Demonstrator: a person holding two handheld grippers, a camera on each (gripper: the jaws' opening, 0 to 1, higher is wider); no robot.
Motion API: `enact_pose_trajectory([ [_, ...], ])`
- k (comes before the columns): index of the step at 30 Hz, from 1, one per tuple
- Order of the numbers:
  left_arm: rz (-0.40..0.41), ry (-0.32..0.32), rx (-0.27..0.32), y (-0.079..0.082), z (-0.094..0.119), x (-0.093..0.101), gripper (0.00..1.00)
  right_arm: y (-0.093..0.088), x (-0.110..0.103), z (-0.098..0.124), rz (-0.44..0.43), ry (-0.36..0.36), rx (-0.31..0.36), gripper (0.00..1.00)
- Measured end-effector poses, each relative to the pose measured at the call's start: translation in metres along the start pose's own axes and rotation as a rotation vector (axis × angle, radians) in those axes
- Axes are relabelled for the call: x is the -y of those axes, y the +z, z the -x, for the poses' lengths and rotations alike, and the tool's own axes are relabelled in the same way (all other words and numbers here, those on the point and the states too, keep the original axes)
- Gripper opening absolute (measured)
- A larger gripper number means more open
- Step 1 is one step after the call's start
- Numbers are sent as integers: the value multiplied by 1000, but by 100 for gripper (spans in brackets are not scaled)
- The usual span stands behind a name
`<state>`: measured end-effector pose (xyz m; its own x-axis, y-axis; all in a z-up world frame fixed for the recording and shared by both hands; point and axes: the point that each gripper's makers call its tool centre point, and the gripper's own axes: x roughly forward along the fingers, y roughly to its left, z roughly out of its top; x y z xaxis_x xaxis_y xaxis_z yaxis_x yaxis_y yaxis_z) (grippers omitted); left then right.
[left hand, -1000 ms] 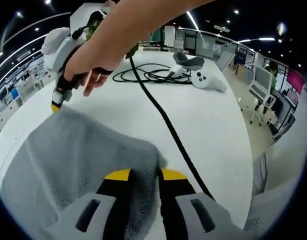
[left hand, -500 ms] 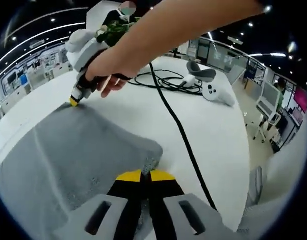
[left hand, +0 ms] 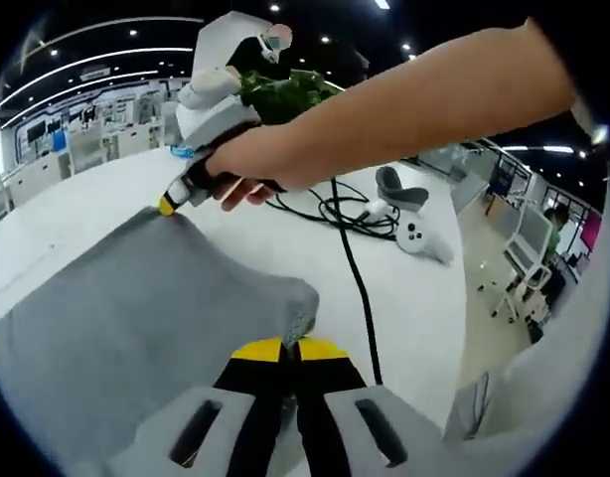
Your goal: Fold the towel on the table until its edges align and the towel forms a compact rectangular stack.
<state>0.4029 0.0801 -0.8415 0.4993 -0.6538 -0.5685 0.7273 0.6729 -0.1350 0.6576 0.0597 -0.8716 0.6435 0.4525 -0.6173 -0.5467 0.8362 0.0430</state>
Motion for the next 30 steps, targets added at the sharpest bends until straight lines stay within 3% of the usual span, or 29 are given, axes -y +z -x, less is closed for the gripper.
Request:
enact_pose_trajectory([
  [6,-21,-2,38,22,20,3,2,20,-5,23,-34,-11,35,0],
  [14,-41,-44,139,63,47,14,2,42,2,61,-15,-64,67,0],
  [20,-37,-82,182,78,60,23,2,61,5,94,-3,-119,99,0],
  [30,-10,-142,270,108,80,41,2,84,10,127,-10,-170,134,0],
])
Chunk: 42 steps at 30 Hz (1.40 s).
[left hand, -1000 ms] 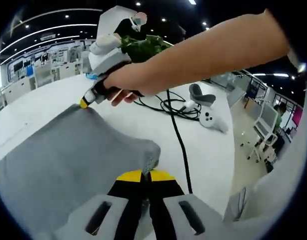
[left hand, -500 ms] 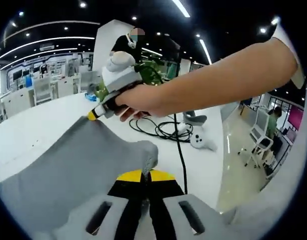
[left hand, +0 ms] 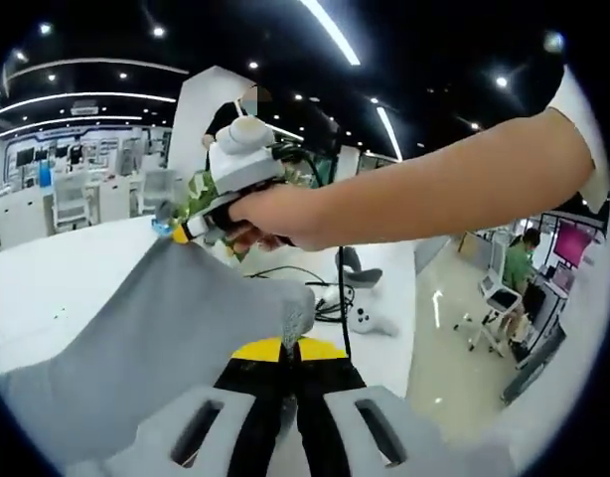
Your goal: Fold the towel on the table until its edges align and the towel forms a compact rectangular stack.
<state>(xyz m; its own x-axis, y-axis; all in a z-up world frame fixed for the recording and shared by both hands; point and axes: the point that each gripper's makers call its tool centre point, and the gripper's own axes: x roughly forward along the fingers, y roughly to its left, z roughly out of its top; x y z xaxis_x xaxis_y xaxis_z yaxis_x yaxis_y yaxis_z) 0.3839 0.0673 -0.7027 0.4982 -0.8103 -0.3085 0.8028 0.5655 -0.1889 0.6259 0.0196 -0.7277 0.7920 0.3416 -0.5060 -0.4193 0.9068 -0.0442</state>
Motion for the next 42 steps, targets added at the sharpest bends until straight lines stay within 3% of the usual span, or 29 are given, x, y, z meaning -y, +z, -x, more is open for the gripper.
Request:
enact_pose_trajectory([
  [9,-3,-40,64,29,7,15,2,24,13,23,8,-40,27,0],
  [24,-37,-67,193,81,24,27,2,93,18,55,72,-92,101,0],
  [32,-48,-27,242,95,53,5,2,124,3,45,100,-85,106,0],
  [42,-25,71,258,89,99,-41,2,130,-26,28,129,-74,58,0],
])
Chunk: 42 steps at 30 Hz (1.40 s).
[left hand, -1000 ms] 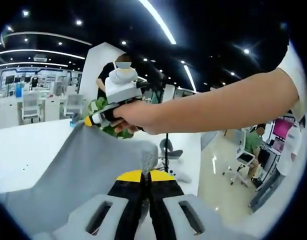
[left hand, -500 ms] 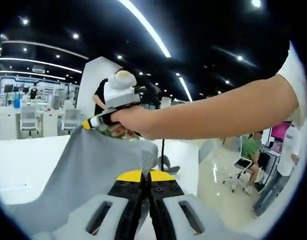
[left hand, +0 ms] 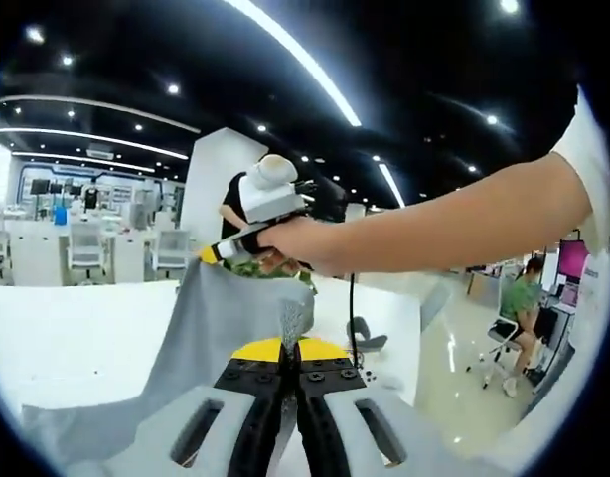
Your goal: Fold the towel on the table until its edges align and the towel forms a compact rectangular stack.
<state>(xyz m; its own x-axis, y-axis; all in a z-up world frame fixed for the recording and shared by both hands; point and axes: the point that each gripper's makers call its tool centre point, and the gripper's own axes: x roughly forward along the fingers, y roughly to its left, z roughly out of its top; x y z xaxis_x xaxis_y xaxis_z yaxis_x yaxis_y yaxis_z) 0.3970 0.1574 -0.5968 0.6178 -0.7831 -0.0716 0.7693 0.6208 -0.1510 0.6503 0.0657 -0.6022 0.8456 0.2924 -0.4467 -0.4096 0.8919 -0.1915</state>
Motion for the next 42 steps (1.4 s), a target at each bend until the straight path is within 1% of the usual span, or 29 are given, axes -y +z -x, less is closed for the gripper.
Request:
enact_pose_trajectory([
  [5,-7,44,2,-1,21,-18,2,9,-19,-8,-12,14,1,0],
  [8,-8,74,3,-2,33,-32,2,19,-33,-17,-7,33,5,0],
  [10,-5,86,2,-3,39,-37,2,23,-41,-23,-6,44,9,0],
  [14,-9,114,4,-3,55,-47,2,32,-66,-32,4,71,13,0],
  [17,-14,132,8,-3,65,-53,2,36,-76,-39,-4,85,17,0],
  [19,-13,149,8,-3,72,-62,2,39,-85,-43,-13,95,20,0],
  [20,-12,152,9,-4,74,-63,2,41,-88,-45,-15,99,20,0],
  [22,-6,171,11,-5,84,-73,2,44,-98,-49,-19,112,25,0],
  [24,-8,187,12,-5,90,-77,2,48,-107,-53,-13,122,28,0],
  [29,2,232,8,-7,108,-94,2,60,-136,-65,-8,168,45,0],
  [32,-11,257,-3,-9,117,-100,2,66,-154,-71,-4,197,53,0],
  [35,-8,277,-9,-13,127,-107,2,69,-169,-81,-12,220,58,0],
  [40,2,313,-26,-25,145,-120,2,67,-195,-88,0,255,56,0],
  [41,7,317,-29,-28,148,-121,2,68,-200,-93,9,260,53,0],
  [42,14,320,-29,-30,150,-123,2,68,-202,-95,11,262,52,0],
])
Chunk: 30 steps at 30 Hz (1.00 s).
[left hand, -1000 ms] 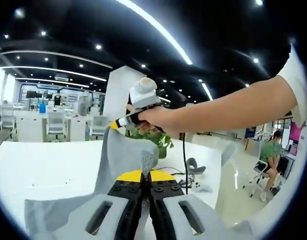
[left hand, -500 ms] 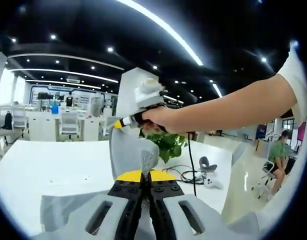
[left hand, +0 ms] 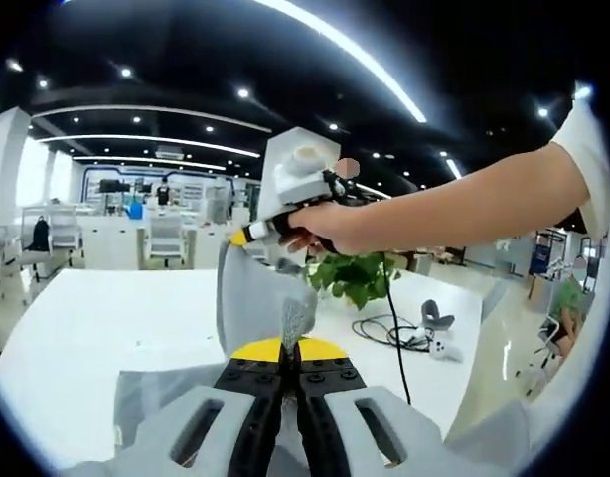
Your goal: Fold the towel on the table until its edges align and the towel forms a compact rectangular stack.
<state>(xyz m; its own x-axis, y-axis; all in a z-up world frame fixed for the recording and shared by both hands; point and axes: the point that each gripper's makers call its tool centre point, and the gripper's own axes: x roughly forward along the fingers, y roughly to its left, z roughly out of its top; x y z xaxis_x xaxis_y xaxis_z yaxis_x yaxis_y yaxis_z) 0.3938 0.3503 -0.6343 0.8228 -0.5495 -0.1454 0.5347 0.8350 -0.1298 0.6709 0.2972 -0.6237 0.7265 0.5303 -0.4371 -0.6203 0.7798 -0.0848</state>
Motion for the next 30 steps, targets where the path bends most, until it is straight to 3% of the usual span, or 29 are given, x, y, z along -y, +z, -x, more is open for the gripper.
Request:
enact_pose_trajectory([
  [10,-1,56,-17,-20,19,-26,3,2,-46,-31,43,50,-29,0],
  [15,-40,99,-89,-54,27,-47,3,-6,-67,-51,81,83,-57,0],
  [18,-10,116,-118,-73,32,-58,3,-18,-78,-64,112,101,-87,0],
  [30,45,170,-192,-120,45,-84,3,-51,-120,-107,126,152,-123,0],
])
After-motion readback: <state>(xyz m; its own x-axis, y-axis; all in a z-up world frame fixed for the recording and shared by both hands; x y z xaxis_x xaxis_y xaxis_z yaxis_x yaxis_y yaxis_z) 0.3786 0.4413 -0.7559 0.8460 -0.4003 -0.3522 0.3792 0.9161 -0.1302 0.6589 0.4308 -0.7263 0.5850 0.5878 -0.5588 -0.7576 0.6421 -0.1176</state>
